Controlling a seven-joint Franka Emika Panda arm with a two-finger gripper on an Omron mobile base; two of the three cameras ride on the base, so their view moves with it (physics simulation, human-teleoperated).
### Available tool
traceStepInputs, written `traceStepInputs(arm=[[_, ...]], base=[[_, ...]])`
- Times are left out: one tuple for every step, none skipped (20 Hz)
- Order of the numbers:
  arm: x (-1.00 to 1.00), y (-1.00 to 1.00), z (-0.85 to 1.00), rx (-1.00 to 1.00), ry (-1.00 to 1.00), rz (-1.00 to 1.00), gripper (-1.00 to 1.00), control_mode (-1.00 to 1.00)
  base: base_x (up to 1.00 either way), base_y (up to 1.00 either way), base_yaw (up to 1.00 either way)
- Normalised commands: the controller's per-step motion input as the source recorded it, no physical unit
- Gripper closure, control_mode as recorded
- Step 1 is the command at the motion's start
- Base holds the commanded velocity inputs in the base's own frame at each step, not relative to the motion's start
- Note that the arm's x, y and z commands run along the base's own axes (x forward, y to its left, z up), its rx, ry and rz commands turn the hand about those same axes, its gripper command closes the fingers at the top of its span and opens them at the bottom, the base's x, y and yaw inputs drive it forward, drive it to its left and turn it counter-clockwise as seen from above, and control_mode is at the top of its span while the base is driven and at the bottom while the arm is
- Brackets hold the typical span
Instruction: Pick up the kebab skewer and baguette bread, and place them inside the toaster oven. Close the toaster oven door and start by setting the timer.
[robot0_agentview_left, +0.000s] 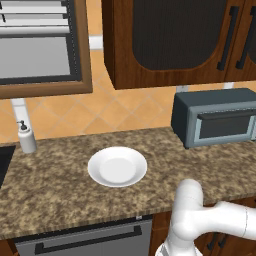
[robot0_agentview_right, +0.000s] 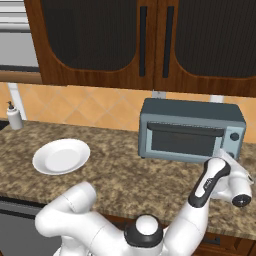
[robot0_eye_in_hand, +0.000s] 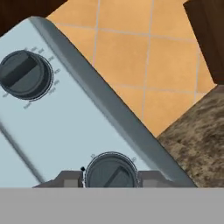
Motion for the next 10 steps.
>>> traceStepInputs(arm=[[-0.02, -0.24, 0.00, 0.34, 0.00, -0.06, 1.00, -1.00], [-0.06, -0.26, 0.00, 0.35, 0.00, -0.05, 1.00, -1.00], [-0.05, -0.26, 0.00, 0.35, 0.00, -0.05, 1.00, -1.00], [-0.06, -0.25, 0.00, 0.35, 0.00, -0.05, 1.00, -1.00], [-0.06, -0.26, 0.00, 0.35, 0.00, -0.05, 1.00, -1.00], [-0.02, -0.20, 0.00, 0.33, 0.00, -0.05, 1.00, -1.00], [-0.01, -0.17, 0.00, 0.33, 0.00, -0.05, 1.00, -1.00], [0.00, -0.14, 0.00, 0.33, 0.00, -0.04, 1.00, -1.00], [0.00, -0.15, 0.00, 0.33, 0.00, -0.04, 1.00, -1.00], [0.00, -0.16, 0.00, 0.33, 0.00, -0.04, 1.00, -1.00]], base=[[0.00, 0.00, 0.00], [0.00, 0.00, 0.00], [0.00, 0.00, 0.00], [0.00, 0.00, 0.00], [0.00, 0.00, 0.00], [0.00, 0.00, 0.00], [0.00, 0.00, 0.00], [0.00, 0.00, 0.00], [0.00, 0.00, 0.00], [0.00, 0.00, 0.00]])
